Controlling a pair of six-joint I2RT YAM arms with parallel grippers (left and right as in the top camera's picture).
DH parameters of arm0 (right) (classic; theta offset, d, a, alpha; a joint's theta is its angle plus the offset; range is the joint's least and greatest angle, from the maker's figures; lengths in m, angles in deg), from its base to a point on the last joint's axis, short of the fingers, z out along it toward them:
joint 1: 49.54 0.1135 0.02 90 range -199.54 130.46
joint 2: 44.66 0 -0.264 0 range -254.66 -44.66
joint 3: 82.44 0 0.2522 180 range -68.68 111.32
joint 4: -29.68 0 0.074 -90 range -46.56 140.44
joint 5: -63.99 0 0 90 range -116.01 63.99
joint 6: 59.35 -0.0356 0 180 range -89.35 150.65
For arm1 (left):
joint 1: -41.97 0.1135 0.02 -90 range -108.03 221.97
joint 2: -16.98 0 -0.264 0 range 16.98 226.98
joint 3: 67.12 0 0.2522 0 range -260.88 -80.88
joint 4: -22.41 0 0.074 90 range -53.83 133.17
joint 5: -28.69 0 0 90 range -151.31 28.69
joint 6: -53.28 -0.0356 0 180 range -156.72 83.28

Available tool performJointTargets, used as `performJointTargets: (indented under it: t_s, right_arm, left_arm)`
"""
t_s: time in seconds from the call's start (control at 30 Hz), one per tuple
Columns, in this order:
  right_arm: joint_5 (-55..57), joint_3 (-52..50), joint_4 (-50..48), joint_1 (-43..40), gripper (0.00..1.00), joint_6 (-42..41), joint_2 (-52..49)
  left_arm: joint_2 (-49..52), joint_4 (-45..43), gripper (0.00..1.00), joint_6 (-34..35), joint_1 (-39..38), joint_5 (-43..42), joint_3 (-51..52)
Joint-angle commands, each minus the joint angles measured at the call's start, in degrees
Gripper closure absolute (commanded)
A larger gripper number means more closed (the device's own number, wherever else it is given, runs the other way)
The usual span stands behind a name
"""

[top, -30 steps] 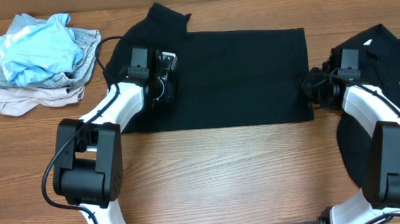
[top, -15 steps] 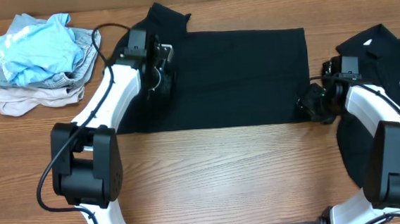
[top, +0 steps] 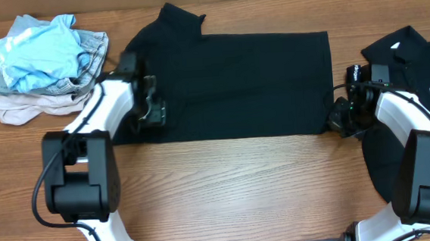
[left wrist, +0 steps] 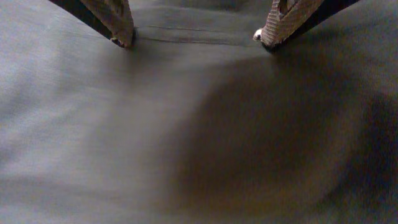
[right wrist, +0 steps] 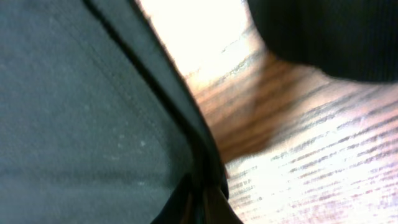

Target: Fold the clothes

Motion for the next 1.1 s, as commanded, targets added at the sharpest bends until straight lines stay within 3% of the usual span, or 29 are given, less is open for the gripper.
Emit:
performJointTargets:
  t_s: [0.0, 0.23, 0.37, 0.47, 0.5, 0.53, 0.6, 0.83, 0.97, 1.07]
  right_arm:
    - [0.7, 1.1, 1.9, -0.3, 0.96, 0.4, 0.5]
    - [6.2, 1.2, 13.0, -2.6, 0.96, 0.0, 0.5]
    - [8.7, 1.2, 18.5, -3.2, 0.96, -4.3, 0.5]
    - [7.9, 1.2, 21.8, -3.2, 0.96, -5.6, 0.5]
    - [6.4, 1.2, 22.9, -3.2, 0.95, -5.6, 0.5]
    - [5.8, 1.2, 23.3, -3.2, 0.86, -5.6, 0.5]
    - [5.7, 1.2, 23.3, -3.2, 0.8, -5.4, 0.5]
    - [5.7, 5.3, 23.1, -5.3, 0.69, -5.3, 2.2]
    - [3.6, 9.3, 22.5, -5.4, 0.67, -1.9, 3.8]
    - [-0.2, 10.6, 18.6, -4.9, 0.57, 1.9, 4.5]
  left_arm:
    - [-0.5, -2.0, 0.28, 2.5, 2.5, -0.4, 3.4]
    - [-0.5, -0.8, 0.3, 3.4, 4.7, 0.3, 6.5]
    - [-0.5, 4.0, 0.48, 8.8, 6.2, 0.0, 6.5]
    - [-0.5, 8.2, 0.66, 9.0, 7.5, 0.2, 6.5]
    - [-0.6, 9.4, 0.67, 9.0, 7.8, 0.2, 6.5]
    - [-0.8, 10.6, 0.67, 9.0, 8.2, 0.2, 6.5]
    - [-1.4, 12.7, 0.66, 9.0, 8.8, 0.3, 6.5]
    - [-8.5, 21.8, 0.6, 9.1, 10.4, 3.2, 1.9]
    - [-14.8, 24.9, 0.41, 9.0, 11.8, 3.2, -0.6]
    - [-18.4, 20.7, 0.31, 5.3, 11.5, -5.1, -1.0]
